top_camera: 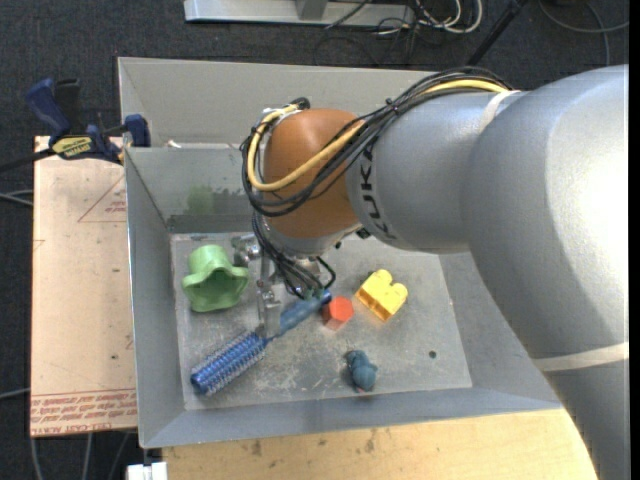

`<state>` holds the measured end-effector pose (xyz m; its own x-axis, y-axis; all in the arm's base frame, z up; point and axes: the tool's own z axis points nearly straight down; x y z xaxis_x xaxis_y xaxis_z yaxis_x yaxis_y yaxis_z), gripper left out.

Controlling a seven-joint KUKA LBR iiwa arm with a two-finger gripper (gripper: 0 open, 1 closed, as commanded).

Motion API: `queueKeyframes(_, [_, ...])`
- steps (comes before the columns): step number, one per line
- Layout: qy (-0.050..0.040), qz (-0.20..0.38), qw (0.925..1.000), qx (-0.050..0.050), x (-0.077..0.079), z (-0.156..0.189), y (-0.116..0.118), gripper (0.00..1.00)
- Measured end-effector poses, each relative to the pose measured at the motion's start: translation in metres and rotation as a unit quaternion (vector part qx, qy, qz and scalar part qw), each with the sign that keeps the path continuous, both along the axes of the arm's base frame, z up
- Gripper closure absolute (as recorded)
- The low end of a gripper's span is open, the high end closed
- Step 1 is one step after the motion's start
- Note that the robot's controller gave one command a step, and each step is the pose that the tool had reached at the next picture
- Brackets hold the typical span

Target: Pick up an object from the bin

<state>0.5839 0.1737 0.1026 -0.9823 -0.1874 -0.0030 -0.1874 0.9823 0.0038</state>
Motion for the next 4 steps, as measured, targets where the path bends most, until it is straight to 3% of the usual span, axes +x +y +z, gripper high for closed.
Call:
queueKeyframes(1, [0.0015, 0.08, 0.9968, -0.002, -0.049, 0.008, -0.044, 0.0])
queueKeyframes(2, [0.0015, 0.17, 0.9855, -0.002, -0.052, -0.034, -0.035, 0.0])
queueKeyframes(3, [0.0007, 0.168, 0.9857, -0.001, -0.052, -0.034, -0.034, 0.0])
queueKeyframes(4, [-0.0003, 0.168, 0.9858, -0.001, -0.051, -0.033, -0.034, 1.0])
